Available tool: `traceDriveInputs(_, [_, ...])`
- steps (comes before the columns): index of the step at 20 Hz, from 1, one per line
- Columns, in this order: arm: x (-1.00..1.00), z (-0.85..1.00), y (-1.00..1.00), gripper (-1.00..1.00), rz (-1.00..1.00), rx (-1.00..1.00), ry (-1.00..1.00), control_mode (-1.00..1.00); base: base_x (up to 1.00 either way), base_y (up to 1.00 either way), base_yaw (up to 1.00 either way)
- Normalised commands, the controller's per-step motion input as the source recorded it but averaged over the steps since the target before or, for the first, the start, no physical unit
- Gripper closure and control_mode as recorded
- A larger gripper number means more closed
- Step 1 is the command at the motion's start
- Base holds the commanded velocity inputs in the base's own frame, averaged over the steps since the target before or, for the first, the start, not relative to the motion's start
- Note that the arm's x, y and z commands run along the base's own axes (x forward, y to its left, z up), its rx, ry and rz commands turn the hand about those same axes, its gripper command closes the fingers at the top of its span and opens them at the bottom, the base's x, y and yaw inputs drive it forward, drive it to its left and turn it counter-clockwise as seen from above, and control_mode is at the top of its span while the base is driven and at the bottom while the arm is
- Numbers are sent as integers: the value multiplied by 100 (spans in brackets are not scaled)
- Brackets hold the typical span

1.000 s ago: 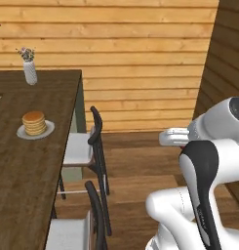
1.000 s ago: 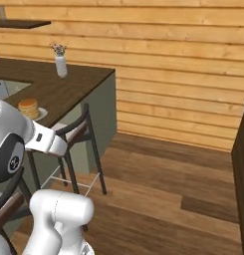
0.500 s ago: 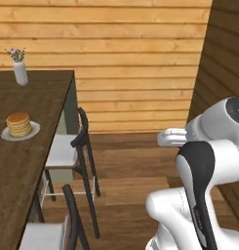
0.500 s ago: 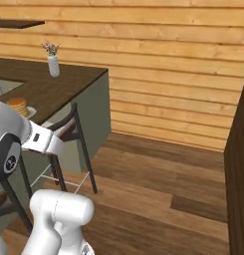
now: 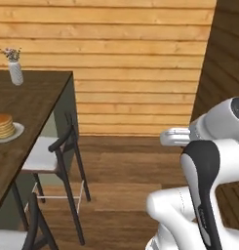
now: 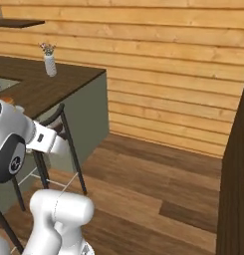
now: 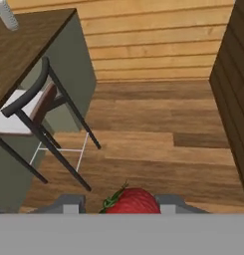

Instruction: Take the strawberry from the fridge and place it on top of the pancake, located on the dining counter.

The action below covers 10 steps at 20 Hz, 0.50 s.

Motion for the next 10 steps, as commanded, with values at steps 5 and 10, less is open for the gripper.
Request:
traceDriveInputs(5, [0, 0, 0, 100, 0, 0, 0, 100, 18, -6, 59])
traceDriveInputs(10, [0, 0, 0, 100, 0, 0, 0, 100, 14, -24, 51])
